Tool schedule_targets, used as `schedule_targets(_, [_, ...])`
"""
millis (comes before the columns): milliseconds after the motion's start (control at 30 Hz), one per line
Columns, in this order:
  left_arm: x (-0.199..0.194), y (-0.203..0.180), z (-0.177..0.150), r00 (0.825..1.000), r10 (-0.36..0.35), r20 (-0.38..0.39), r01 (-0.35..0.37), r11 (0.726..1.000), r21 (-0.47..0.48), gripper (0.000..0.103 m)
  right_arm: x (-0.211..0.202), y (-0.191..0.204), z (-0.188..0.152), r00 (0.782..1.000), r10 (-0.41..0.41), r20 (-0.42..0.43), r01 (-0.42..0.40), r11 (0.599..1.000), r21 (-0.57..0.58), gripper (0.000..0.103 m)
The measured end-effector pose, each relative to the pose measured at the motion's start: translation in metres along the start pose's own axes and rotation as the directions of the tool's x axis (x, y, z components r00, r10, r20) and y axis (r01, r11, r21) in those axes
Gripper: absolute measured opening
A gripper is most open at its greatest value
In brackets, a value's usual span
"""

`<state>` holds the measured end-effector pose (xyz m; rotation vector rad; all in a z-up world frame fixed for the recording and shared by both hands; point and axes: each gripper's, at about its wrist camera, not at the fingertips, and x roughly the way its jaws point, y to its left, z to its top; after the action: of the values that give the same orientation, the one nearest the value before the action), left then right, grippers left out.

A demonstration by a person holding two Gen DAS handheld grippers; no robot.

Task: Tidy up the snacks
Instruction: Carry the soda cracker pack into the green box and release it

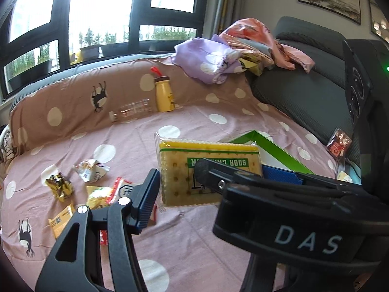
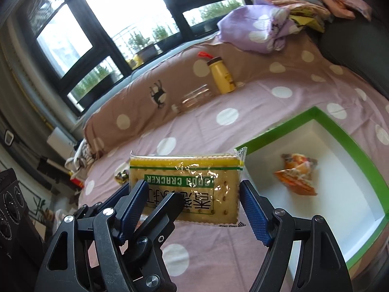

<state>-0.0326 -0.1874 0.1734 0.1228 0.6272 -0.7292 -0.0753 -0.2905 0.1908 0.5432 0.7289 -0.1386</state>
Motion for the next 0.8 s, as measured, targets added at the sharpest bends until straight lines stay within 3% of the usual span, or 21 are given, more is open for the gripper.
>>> schedule_targets(433, [0.036, -0.038, 0.006, 0.992, -0.104, -0.069, 0.107, 0.993, 0.051, 0.056, -0.006, -0.053, 0.004, 0.996, -0.091, 0.003, 0.090, 0.989, 0.117, 0.078])
schedule_targets(800, [0.069, -0.063, 0.004, 0.970, -0.184, -0.156, 0.196, 0.978, 0.066, 0.056, -0.002, -0.091, 0.004, 0.985, -0.167, -0.041, 0.172, 0.965, 0.199, 0.077])
